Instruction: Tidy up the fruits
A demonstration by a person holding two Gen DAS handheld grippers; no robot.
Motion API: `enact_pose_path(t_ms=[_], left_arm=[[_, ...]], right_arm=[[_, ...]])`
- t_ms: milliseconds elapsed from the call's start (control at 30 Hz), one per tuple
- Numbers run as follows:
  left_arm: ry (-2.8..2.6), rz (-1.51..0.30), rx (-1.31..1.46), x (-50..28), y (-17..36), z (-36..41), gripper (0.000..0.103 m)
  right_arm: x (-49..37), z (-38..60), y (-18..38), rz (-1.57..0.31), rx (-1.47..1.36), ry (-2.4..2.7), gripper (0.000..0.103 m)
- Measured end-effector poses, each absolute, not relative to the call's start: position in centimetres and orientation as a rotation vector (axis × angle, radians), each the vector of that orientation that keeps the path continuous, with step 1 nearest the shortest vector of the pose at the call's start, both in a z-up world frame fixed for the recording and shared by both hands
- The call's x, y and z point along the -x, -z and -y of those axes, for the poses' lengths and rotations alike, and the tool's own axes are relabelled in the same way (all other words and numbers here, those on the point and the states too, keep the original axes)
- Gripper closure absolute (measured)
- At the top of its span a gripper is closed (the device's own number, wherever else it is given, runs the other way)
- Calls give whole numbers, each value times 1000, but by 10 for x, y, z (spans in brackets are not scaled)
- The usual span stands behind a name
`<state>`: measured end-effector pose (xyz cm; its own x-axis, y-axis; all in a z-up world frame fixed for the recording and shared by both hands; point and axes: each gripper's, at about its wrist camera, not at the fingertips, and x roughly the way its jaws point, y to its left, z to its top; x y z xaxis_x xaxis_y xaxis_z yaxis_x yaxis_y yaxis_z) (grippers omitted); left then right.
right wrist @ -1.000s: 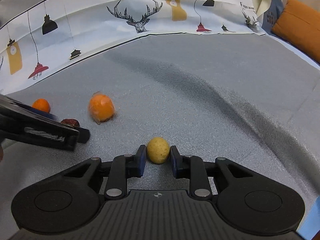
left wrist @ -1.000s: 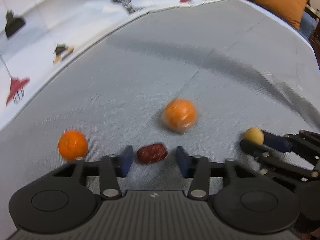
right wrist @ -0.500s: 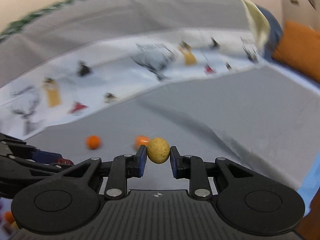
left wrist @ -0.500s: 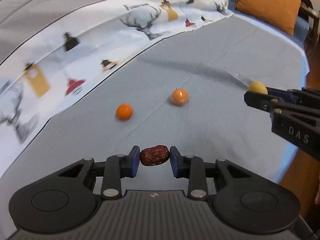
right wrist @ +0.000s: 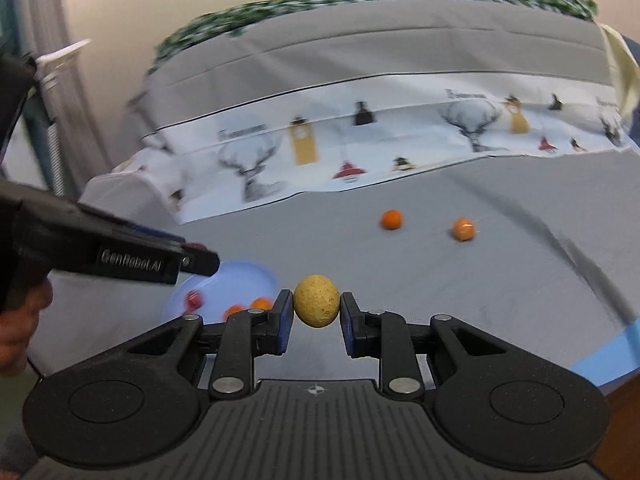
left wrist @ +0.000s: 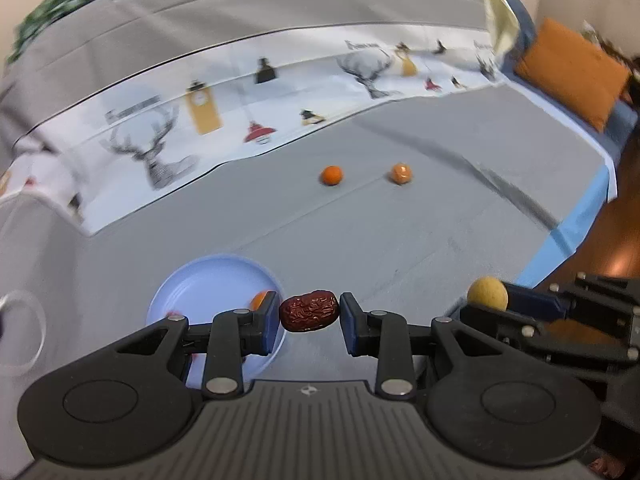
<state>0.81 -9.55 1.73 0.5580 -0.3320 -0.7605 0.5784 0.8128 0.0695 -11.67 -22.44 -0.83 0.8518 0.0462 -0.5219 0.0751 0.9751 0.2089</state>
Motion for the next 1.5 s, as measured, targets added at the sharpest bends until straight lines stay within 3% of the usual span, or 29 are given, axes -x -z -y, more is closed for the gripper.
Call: enact_pose_path(t_ms=[633, 1500], left_arm=[[395, -783, -158, 58, -43, -28, 67], [365, -791, -119, 43, -42, -38, 67]], right_arm=[[156, 133, -31, -432, -32, -73, 77], [144, 123, -27, -455, -19, -81, 77]])
